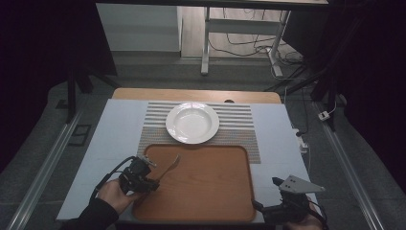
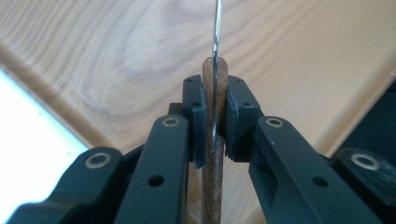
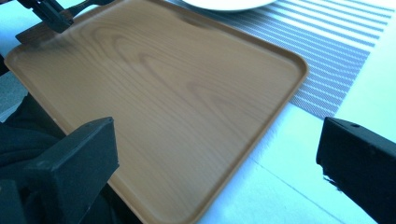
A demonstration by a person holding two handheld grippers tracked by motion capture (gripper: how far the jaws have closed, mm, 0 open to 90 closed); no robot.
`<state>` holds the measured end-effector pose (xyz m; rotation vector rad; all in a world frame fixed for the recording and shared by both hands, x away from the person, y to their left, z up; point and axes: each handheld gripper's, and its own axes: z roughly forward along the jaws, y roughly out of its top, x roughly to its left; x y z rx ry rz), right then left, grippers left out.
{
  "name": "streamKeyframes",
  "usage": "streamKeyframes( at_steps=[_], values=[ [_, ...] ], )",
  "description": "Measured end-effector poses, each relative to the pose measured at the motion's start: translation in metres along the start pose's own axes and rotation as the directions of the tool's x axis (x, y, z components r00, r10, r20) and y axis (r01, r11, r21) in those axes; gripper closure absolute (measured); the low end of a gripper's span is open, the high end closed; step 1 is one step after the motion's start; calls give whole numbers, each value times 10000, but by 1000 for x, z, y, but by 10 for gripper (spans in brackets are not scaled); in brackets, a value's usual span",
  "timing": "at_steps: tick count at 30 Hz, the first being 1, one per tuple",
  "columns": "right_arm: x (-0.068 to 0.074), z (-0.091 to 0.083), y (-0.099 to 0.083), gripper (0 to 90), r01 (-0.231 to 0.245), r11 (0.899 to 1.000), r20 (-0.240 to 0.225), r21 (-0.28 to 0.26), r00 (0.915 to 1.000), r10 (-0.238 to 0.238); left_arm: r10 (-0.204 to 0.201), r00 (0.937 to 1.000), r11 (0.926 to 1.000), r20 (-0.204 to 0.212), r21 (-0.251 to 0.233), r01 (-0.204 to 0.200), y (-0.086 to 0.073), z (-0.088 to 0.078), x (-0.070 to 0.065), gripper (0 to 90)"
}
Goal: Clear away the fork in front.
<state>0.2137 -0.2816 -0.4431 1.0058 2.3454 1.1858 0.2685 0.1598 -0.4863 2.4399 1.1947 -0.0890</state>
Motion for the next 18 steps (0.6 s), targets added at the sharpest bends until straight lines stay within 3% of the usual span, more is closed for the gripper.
streamKeyframes(
  at_steps=[4, 11, 14, 18],
  values=[
    [-2, 2, -2, 0, 32, 9997, 120, 253, 9999, -35, -455, 9988, 9981, -161, 404, 461, 3, 11, 4, 800],
    [-2, 5, -3, 0, 130, 9986, 74, 503, 9999, -134, -462, 9948, 9965, -905, 646, 522, 6, 22, 2, 790],
    [-3, 4, -4, 0, -23, 9987, 57, 501, 10000, 20, -459, 9949, 9971, -893, 557, 510, 6, 22, 3, 775],
    [-5, 4, -4, 0, -142, 9984, 38, 548, 9999, 140, -589, 9970, 9977, -494, 295, 604, 6, 19, 9, 697]
  ],
)
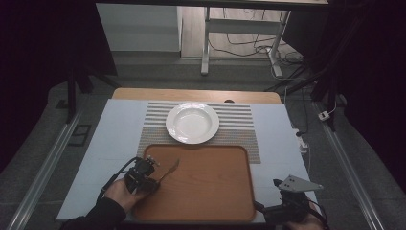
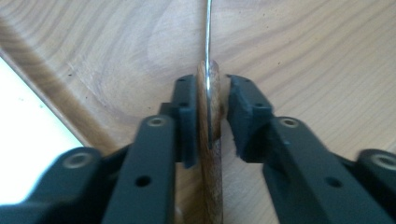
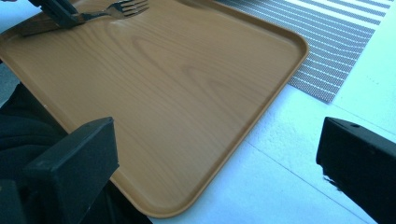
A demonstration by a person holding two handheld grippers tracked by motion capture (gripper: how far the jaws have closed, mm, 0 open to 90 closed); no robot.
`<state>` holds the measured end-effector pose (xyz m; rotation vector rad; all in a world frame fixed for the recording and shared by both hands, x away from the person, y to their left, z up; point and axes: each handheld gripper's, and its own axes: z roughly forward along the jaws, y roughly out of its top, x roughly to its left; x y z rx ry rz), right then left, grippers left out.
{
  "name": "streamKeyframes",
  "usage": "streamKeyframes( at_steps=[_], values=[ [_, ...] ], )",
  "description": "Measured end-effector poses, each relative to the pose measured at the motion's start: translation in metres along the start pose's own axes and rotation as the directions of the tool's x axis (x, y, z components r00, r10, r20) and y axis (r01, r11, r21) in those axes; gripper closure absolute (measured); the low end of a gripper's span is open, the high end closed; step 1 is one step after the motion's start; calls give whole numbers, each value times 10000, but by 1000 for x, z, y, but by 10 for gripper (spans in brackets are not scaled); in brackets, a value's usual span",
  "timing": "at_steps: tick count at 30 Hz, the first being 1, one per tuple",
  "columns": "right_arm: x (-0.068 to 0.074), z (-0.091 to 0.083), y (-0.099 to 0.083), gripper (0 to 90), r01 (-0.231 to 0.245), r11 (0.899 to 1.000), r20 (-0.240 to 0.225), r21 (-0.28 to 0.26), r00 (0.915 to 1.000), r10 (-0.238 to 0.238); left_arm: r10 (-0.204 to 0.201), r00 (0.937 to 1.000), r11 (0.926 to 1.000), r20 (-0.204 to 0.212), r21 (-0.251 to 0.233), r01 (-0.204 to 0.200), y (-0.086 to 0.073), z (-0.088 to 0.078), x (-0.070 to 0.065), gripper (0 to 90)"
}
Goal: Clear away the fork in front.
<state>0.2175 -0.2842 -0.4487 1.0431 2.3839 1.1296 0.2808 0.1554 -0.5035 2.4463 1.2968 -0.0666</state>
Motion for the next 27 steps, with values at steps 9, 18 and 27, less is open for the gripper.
streamKeyframes(
  at_steps=[9, 18, 27],
  values=[
    [1, 2, 1, 0, 87, 9996, -18, 257, 10000, -87, 361, 9969, 9912, 696, -1299, -269, 14, -19, 13, 863],
    [1, 5, 1, 0, 143, 9984, -23, 545, 9999, -142, 889, 9941, 9839, 623, -1606, -779, 36, -18, 17, 891],
    [2, 7, 2, 0, 232, 9974, -44, 684, 9997, -230, 744, 9925, 9861, 973, -1557, -587, 53, -2, 27, 890]
  ],
)
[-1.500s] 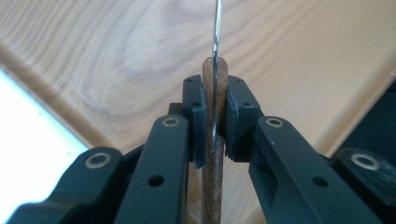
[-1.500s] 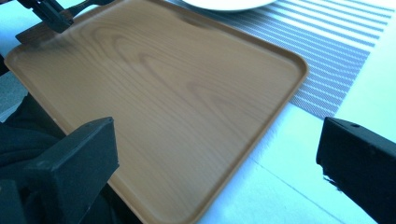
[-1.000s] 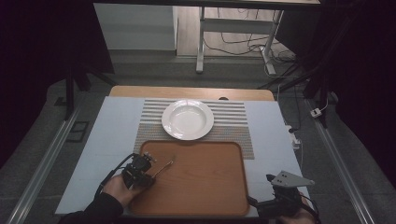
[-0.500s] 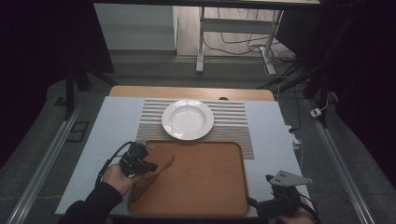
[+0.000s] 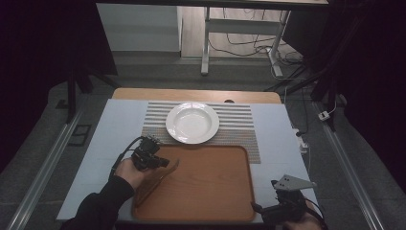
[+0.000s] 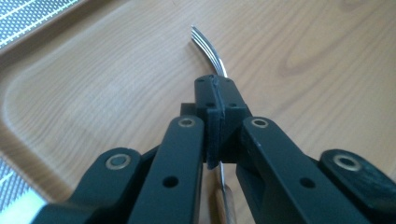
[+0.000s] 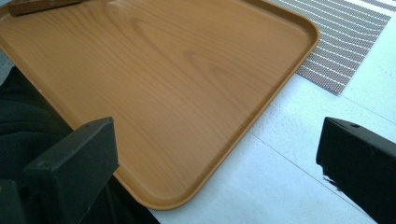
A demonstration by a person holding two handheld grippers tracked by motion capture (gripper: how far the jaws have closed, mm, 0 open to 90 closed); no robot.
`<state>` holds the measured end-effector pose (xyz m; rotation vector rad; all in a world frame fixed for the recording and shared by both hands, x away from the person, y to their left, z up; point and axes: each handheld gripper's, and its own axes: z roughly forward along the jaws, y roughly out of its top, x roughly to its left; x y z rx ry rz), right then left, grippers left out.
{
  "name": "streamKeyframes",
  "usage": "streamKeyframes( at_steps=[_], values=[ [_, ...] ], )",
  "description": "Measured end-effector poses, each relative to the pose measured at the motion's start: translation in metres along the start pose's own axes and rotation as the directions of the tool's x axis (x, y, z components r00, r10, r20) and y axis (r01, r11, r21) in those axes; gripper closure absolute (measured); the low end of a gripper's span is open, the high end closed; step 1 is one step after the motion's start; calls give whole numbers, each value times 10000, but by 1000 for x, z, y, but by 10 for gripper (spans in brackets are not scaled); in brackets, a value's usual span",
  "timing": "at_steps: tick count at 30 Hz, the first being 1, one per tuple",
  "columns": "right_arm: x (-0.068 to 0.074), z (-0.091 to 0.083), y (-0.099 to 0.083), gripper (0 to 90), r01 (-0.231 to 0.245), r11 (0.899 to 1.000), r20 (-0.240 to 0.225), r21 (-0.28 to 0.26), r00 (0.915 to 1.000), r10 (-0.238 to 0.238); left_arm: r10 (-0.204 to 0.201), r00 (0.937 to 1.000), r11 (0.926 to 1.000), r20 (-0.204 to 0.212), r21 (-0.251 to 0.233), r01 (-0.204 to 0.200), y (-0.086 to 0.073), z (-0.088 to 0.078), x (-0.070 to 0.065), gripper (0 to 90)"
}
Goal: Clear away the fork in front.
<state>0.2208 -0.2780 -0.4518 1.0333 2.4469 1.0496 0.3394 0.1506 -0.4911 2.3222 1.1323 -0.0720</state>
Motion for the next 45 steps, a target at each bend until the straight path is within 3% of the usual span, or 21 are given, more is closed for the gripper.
streamKeyframes(
  at_steps=[7, 9, 11, 12, 16, 19, 22, 25, 27, 35, 45],
  values=[
    [0, 1, 0, 0, 100, 9999, -42, 141, 9999, -99, -26, 9992, 9984, -395, 562, 48, 5, 17, 4, 890],
    [1, 2, 0, 0, 129, 9998, -61, 180, 9999, -128, 14, 9991, 9991, 432, 431, -33, 8, 18, -3, 891],
    [1, 2, 0, 0, 136, 9997, -62, 198, 9999, -135, 567, 9930, 9971, 1035, 451, -617, 12, 21, -20, 891],
    [0, 2, 1, 0, 116, 9997, -69, 195, 9999, -115, 707, 9914, 9961, 1104, 449, -761, 13, 21, -25, 891],
    [0, 1, 0, 0, 114, 9998, -60, 179, 9999, -113, 929, 9912, 9944, 940, 422, -972, 15, 22, -33, 891],
    [0, 2, 0, 0, 119, 9998, -68, 177, 9999, -117, 1132, 9864, 9925, 1192, 325, -1178, 14, 21, -37, 891],
    [0, 2, 1, 0, 117, 9997, -92, 198, 9999, -115, 1424, 9827, 9870, 1184, 582, -1500, 14, 28, -46, 891],
    [0, 2, 1, 0, 145, 9997, -87, 200, 9999, -143, 1726, 9828, 9775, 657, 1114, -1792, 13, 38, -52, 891],
    [0, 2, 0, 0, 139, 9997, -89, 177, 9999, -138, 1771, 9833, 9753, 423, 1267, -1811, 12, 41, -51, 891],
    [0, 1, 0, 0, 134, 9998, -93, 160, 9999, -132, 1072, 9942, 9889, 103, 1028, -1077, 9, 36, -29, 891],
    [0, 1, 0, 0, 99, 9998, -89, 183, 9999, -97, 257, 9990, 9958, -371, 890, -223, 2, 24, -1, 890]
  ],
)
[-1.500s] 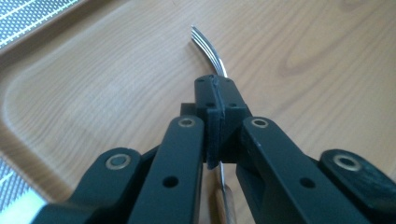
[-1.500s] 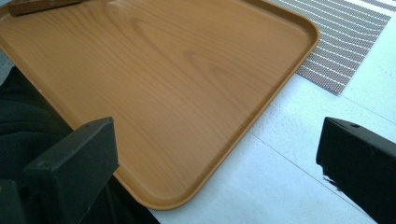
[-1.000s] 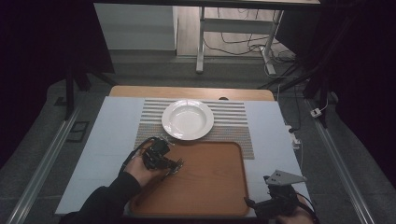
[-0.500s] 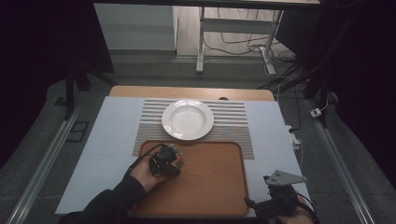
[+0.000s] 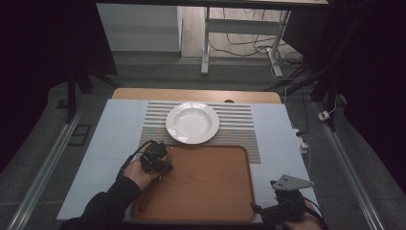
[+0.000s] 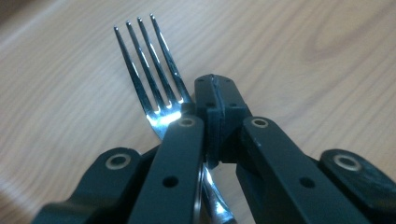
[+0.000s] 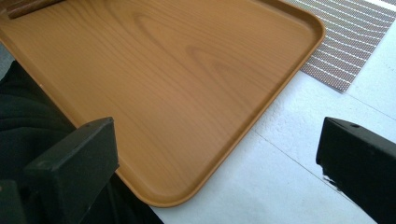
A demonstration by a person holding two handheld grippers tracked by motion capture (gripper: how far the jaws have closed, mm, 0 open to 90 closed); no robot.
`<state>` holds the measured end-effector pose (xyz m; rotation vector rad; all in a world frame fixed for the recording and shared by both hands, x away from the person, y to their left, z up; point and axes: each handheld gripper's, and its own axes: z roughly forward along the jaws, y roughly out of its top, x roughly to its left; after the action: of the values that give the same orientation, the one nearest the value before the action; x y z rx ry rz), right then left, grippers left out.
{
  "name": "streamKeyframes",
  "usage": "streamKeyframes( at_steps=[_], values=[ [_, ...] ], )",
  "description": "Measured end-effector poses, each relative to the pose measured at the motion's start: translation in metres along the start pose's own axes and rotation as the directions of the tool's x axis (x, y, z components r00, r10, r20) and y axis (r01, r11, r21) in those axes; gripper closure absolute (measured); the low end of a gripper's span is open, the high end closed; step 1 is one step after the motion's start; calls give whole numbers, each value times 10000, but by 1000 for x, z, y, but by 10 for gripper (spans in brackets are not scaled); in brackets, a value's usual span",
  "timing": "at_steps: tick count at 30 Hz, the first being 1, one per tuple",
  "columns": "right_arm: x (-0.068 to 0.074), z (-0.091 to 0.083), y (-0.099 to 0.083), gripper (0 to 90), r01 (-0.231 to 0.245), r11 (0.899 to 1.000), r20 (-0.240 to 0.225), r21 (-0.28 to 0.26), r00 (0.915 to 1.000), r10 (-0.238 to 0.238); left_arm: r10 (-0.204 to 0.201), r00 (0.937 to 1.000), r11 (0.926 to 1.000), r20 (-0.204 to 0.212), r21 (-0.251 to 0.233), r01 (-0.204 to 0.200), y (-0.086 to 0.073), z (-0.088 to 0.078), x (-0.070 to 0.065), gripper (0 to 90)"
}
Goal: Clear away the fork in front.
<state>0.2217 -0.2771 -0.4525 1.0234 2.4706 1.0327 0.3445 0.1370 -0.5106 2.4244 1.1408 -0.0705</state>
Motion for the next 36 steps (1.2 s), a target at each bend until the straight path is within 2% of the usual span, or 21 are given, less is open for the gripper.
streamKeyframes(
  at_steps=[5, 16, 23, 28, 32, 36],
  values=[
    [-1, 0, 0, 0, -49, 10000, 18, 0, 10000, 49, -303, 9993, 9995, -225, -109, 300, -4, -4, 10, 890],
    [-2, -1, 0, 0, -277, 9996, 12, -78, 9996, 277, -905, 9953, 9955, -343, -301, 894, -12, -10, 30, 887],
    [-2, 0, 0, 0, -242, 9997, 23, -18, 9997, 242, -994, 9947, 9943, -252, -414, 983, -12, -11, 30, 854],
    [-2, -1, 0, 0, -271, 9996, 3, -47, 9996, 271, -888, 9958, 9933, -202, -755, 871, -11, -17, 25, 746],
    [-2, -1, 0, 0, -267, 9996, 4, -78, 9996, 267, -693, 9974, 9937, -199, -893, 672, -13, -21, 22, 620],
    [-2, -1, 0, 0, -264, 9996, 5, -79, 9997, 264, -333, 9992, 9928, -218, -1161, 306, -15, -25, 19, 473]
  ],
)
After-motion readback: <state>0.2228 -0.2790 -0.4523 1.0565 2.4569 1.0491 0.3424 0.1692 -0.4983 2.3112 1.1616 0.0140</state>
